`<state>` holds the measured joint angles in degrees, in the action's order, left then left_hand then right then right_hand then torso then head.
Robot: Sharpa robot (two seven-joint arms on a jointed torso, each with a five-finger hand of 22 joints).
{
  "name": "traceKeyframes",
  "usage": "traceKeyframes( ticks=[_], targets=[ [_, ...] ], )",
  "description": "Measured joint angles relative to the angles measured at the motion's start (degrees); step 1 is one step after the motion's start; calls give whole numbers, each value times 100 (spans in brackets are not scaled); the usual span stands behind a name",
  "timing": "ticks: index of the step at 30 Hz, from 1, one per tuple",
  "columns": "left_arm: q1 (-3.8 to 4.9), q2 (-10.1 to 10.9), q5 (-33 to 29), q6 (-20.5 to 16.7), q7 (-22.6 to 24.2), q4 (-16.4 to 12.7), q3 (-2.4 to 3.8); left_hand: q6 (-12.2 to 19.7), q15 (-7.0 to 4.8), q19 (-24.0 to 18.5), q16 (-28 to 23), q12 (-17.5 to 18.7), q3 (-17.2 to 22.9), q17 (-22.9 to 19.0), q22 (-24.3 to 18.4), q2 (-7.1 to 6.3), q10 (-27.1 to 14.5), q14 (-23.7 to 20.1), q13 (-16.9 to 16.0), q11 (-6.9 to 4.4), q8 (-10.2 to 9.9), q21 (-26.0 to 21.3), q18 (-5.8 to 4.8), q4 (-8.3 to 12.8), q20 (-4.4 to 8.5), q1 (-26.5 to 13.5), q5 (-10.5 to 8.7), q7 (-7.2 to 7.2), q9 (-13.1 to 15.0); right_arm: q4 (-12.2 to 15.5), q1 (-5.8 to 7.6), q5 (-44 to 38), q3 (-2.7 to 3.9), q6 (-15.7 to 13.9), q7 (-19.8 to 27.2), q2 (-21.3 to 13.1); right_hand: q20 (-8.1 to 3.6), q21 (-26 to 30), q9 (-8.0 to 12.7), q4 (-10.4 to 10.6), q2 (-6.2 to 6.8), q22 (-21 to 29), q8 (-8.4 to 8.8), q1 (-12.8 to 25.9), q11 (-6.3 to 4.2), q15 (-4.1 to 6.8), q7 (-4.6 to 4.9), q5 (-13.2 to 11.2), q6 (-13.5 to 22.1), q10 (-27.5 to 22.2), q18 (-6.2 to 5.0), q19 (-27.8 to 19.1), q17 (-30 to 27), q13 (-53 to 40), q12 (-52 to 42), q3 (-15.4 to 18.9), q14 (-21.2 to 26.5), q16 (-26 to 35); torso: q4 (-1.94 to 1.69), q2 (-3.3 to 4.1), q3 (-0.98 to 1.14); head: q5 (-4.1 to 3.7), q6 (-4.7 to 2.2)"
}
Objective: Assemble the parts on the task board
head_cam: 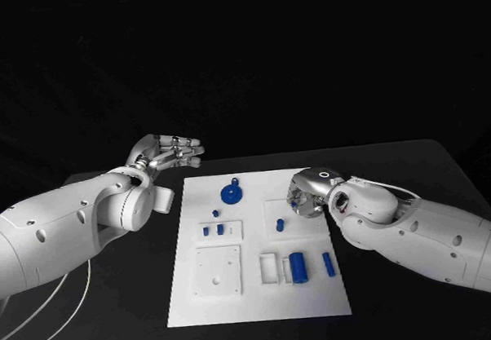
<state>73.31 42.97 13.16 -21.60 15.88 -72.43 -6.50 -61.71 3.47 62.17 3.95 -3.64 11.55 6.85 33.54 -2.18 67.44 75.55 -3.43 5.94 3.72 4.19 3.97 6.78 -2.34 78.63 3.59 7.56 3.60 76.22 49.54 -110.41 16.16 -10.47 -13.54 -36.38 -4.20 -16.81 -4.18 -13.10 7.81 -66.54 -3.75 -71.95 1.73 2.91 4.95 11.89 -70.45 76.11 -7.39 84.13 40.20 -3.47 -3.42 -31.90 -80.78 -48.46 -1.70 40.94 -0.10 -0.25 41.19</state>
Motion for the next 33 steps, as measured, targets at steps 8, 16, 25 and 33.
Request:
traceKeyframes(
  ticks=[8, 16, 25, 33],
  targets=[
    [0, -5, -2, 10, -4, 11, 0, 0, 0, 0, 0, 0, 0, 0, -5, 0, 0, 0, 0, 0, 0, 0, 0, 0, 0, 0, 0, 0, 0, -4, -6, -66, -12, -43, -42, 11, -62, -51, -45, -3, -68, -67, 33, 11, -71, 70, -58, -512, -216, 194, 83, -19, 30, -8, -8, -379, -31, 27, 2, -1, -1, -7, 4],
    [0, -11, -3, 19, -4, 31, 0, 0, 0, 0, 0, 0, 1, 0, -4, 0, 0, 0, 0, 0, 0, 0, 0, 1, 0, 0, 0, 0, 0, 0, -23, -127, -29, -151, -100, 22, -62, -92, -83, 21, -75, -108, 26, 20, -91, 100, -78, -680, -257, 275, 123, -19, 59, -37, -8, -560, -62, 57, 2, -1, 1, -10, 8],
    [0, -17, -4, 26, -5, 99, 0, 0, 0, 20, 0, 0, 1, 9, -4, 22, 0, 0, 0, 0, 0, 0, 0, 1, 20, 23, 0, 0, -1, 67, -44, -108, -36, -377, -153, -17, -83, -135, -121, 37, -56, -139, 26, 37, -121, 128, -75, -685, -297, 306, 132, 2, 73, -37, -8, -656, -91, 82, 0, -3, 4, -4, -2],
    [1, -19, -5, 37, -10, 159, 0, 0, 0, 20, 0, 0, -15, 10, -4, 22, 0, 0, 0, 0, 0, 0, 0, 17, 20, 23, 0, 0, -1, 312, -37, 176, 168, -499, -136, -165, -83, -193, -123, 37, -41, -151, 29, 48, -102, 128, -94, -685, -316, 325, 163, 2, 86, -37, -7, -655, -91, 83, 3, -7, 2, 7, -10]
  ],
)
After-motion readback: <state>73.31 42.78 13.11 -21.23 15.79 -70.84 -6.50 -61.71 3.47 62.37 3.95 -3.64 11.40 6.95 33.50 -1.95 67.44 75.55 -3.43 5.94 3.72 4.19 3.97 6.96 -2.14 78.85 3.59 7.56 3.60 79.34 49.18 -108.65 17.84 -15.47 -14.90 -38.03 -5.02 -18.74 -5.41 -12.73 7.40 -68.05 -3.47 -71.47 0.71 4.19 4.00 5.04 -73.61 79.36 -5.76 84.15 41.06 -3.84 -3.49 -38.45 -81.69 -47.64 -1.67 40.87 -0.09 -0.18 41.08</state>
